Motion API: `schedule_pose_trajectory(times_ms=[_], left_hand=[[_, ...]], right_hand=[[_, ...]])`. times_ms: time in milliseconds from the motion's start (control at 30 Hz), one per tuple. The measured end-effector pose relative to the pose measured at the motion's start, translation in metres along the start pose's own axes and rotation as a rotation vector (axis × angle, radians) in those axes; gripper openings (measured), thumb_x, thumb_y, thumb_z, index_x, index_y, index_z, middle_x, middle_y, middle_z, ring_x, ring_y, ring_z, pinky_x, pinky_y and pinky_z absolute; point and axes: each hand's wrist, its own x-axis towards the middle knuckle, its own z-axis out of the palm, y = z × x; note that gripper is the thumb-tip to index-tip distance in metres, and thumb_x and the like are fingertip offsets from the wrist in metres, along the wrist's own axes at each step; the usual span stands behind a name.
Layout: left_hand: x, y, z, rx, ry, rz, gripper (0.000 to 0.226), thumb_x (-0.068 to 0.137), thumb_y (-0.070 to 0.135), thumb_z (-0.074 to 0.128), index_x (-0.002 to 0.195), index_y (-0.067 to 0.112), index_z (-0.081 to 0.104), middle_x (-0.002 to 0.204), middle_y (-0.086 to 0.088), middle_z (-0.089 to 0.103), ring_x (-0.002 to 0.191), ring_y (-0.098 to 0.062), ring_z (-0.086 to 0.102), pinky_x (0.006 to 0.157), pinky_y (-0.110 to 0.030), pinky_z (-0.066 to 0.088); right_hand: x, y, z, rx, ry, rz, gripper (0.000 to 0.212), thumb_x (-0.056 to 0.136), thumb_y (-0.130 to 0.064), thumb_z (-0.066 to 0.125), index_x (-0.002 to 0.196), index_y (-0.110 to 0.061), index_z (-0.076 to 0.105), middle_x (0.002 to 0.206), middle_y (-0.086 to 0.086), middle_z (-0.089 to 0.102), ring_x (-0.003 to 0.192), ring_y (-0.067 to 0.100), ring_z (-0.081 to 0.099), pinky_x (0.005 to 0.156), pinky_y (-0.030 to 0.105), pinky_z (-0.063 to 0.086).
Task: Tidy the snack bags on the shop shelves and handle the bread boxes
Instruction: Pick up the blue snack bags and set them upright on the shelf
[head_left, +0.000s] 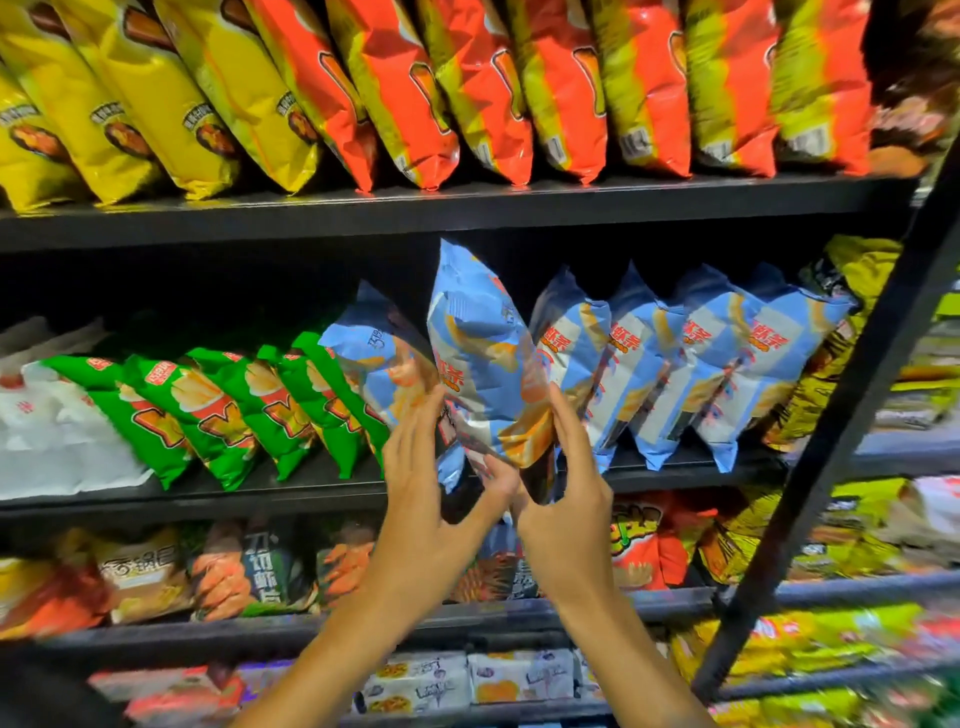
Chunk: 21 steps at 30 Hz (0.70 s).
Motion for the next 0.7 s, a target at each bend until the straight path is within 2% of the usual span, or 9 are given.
schedule_pose_trajectory(times_ms=[33,100,133,200,333,433,533,600,700], left_hand=[[-0.007,0.004,0.009,-0.076,-0.003,-0.045,0.091,0.082,0.068,0.062,0.153,0.056,0.005,0.160,0.041,0.008,0.152,0.008,0.008,0.116,-0.008,0.016],[-0.017,0.013,0.022,-0.227,-0.019,-0.113,0.099,0.082,0.067,0.068,0.157,0.053,0.005,0.166,0.030,0.014,0.153,0.004,0.018,0.124,-0.024,0.025],[-0.020,0.018,0.027,-0.296,-0.016,-0.140,0.100,0.084,0.062,0.072,0.160,0.046,0.008,0.166,0.023,0.023,0.151,0.000,0.028,0.123,-0.032,0.032],[-0.027,0.024,0.037,-0.394,0.048,-0.158,0.089,0.088,0.038,0.077,0.158,0.029,0.023,0.153,0.019,0.050,0.139,-0.004,0.049,0.113,-0.030,0.045],[-0.040,0.027,0.042,-0.464,0.236,-0.251,0.064,0.087,0.021,0.078,0.142,0.026,0.044,0.132,0.013,0.068,0.125,-0.008,0.063,0.099,-0.021,0.050],[-0.054,0.022,0.035,-0.433,0.265,-0.355,0.056,0.091,0.024,0.074,0.142,0.024,0.050,0.132,0.009,0.069,0.125,-0.011,0.064,0.105,-0.032,0.052],[-0.071,0.015,0.023,-0.433,0.220,-0.430,0.057,0.089,0.026,0.070,0.142,0.021,0.052,0.133,0.005,0.069,0.125,-0.014,0.065,0.107,-0.040,0.052],[-0.080,0.008,0.015,-0.403,0.150,-0.464,0.056,0.088,0.029,0.070,0.141,0.024,0.054,0.132,0.009,0.070,0.125,-0.013,0.065,0.105,-0.037,0.052],[-0.092,0.000,0.002,-0.428,0.028,-0.525,0.058,0.089,0.039,0.079,0.138,0.020,0.056,0.129,0.007,0.071,0.123,-0.015,0.066,0.099,-0.029,0.054]], right_hand=[[-0.006,0.000,-0.004,0.006,-0.006,-0.020,0.087,0.091,-0.019,0.081,0.156,-0.048,0.031,0.159,-0.022,0.041,0.148,-0.003,0.034,0.114,0.013,0.034],[-0.019,0.000,-0.012,0.034,-0.035,-0.039,0.087,0.091,-0.020,0.081,0.158,-0.044,0.030,0.161,-0.020,0.039,0.149,-0.001,0.034,0.116,0.017,0.035],[-0.025,0.002,-0.016,0.052,-0.065,-0.039,0.088,0.091,-0.018,0.081,0.159,-0.040,0.030,0.162,-0.018,0.038,0.151,0.002,0.034,0.118,0.023,0.037],[-0.035,0.007,-0.024,0.059,-0.138,-0.053,0.090,0.090,-0.012,0.081,0.161,-0.035,0.030,0.165,-0.014,0.034,0.153,0.008,0.032,0.121,0.036,0.038],[-0.057,0.013,-0.042,0.022,-0.298,-0.136,0.082,0.095,-0.019,0.073,0.163,-0.026,0.028,0.167,-0.015,0.029,0.155,0.008,0.028,0.123,0.025,0.029],[-0.068,0.011,-0.057,0.087,-0.408,-0.126,0.079,0.101,-0.017,0.066,0.161,-0.045,0.023,0.161,-0.013,0.043,0.151,0.007,0.037,0.121,0.026,0.032],[-0.065,0.005,-0.069,0.192,-0.248,-0.050,0.073,0.099,-0.012,0.065,0.157,-0.041,0.031,0.147,-0.010,0.059,0.142,0.006,0.048,0.114,0.018,0.036],[-0.057,0.004,-0.071,0.251,-0.147,0.012,0.067,0.099,-0.016,0.064,0.156,-0.030,0.032,0.143,-0.013,0.061,0.140,0.010,0.052,0.113,0.025,0.040],[-0.046,0.000,-0.067,0.309,-0.171,0.140,0.072,0.097,-0.027,0.065,0.159,-0.028,0.028,0.150,-0.010,0.055,0.141,0.008,0.049,0.116,0.031,0.039]])
